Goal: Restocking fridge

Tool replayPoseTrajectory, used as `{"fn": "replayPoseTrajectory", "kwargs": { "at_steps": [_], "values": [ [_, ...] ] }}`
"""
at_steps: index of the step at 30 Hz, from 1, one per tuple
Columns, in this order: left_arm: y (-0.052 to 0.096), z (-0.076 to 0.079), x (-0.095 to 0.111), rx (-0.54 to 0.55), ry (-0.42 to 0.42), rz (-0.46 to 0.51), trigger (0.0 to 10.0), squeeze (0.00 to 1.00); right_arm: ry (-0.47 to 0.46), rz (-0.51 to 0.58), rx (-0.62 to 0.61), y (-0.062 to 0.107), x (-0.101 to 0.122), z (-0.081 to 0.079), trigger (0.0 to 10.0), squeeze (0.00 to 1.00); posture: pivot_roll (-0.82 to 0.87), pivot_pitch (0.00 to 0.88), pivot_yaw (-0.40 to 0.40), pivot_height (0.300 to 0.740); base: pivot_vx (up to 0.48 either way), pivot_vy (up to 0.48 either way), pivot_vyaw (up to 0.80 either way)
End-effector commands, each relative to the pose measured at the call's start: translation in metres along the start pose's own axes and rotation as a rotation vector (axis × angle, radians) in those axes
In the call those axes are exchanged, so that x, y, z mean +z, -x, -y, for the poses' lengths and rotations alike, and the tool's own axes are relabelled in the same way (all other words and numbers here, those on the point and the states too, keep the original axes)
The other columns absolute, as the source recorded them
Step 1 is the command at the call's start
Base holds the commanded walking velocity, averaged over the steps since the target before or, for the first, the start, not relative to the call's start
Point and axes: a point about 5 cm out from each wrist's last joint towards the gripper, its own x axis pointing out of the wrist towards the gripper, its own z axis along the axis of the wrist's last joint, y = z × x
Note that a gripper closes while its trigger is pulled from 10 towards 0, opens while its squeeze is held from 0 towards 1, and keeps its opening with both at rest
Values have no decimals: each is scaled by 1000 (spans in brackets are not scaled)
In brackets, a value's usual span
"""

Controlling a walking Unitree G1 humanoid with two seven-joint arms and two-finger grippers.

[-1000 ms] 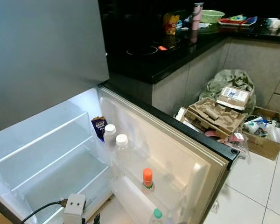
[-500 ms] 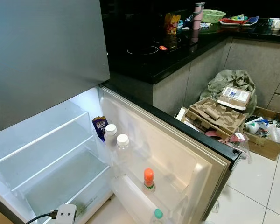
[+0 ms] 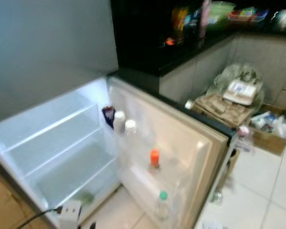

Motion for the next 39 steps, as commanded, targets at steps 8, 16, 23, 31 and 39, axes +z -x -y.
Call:
{"fn": "replayPoseTrajectory", "kwargs": {
  "at_steps": [8,16,23,31,39],
  "values": [
    [1,-1,-5,10,1,-33,10000,0,11,-11,20,1,-3,-1,10000,0,-58,123,63,717,0,0,0],
    [0,1,-2,5,7,-28,10000,0,19,-3,26,0,-1,0,10000,0,-57,120,62,717,0,0,0],
    [0,1,-2,0,-3,-32,10000,0,18,2,27,0,0,0,10000,0,-57,114,65,717,0,0,0],
    [-1,3,1,-8,-16,-27,10000,0,0,46,43,1,4,-3,10000,0,-55,113,69,717,0,0,0],
    [-2,3,5,-2,-30,-14,10000,0,-12,105,10,0,14,1,10000,0,-53,115,70,717,0,0,0]
  ]
}}
